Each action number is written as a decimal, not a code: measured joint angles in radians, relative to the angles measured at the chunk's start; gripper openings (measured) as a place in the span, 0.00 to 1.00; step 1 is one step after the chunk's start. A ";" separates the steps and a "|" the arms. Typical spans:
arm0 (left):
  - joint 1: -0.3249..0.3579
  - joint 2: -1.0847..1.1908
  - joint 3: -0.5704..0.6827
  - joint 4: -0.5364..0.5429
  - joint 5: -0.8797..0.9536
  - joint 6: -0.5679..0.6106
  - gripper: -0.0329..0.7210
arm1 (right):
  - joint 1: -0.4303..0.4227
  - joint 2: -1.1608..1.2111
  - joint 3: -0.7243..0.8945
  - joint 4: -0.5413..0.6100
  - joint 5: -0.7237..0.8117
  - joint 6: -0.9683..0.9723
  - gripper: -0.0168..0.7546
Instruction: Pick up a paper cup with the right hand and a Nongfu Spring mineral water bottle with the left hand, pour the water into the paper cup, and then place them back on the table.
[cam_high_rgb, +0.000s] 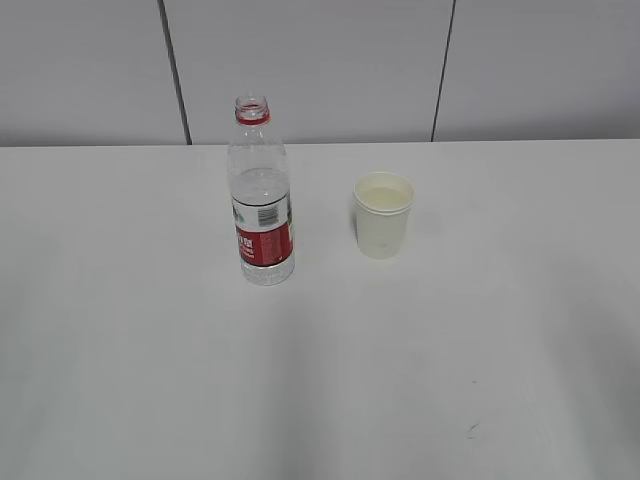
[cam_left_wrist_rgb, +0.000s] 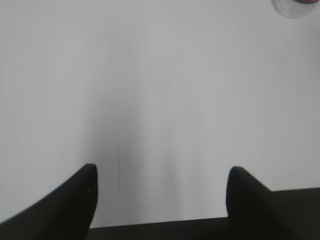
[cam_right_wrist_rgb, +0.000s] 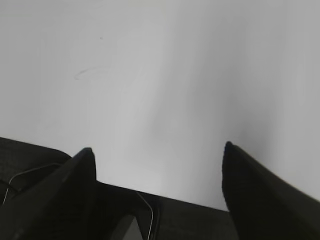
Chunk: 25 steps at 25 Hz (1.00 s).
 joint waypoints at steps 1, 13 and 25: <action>0.000 -0.020 0.000 0.000 0.000 0.000 0.70 | 0.000 -0.028 0.002 0.003 0.000 0.000 0.78; 0.000 -0.207 0.008 -0.003 -0.002 0.000 0.70 | 0.000 -0.358 0.002 0.007 0.008 0.000 0.78; 0.000 -0.263 0.008 -0.004 0.002 0.000 0.70 | 0.000 -0.581 0.004 0.007 0.025 0.000 0.74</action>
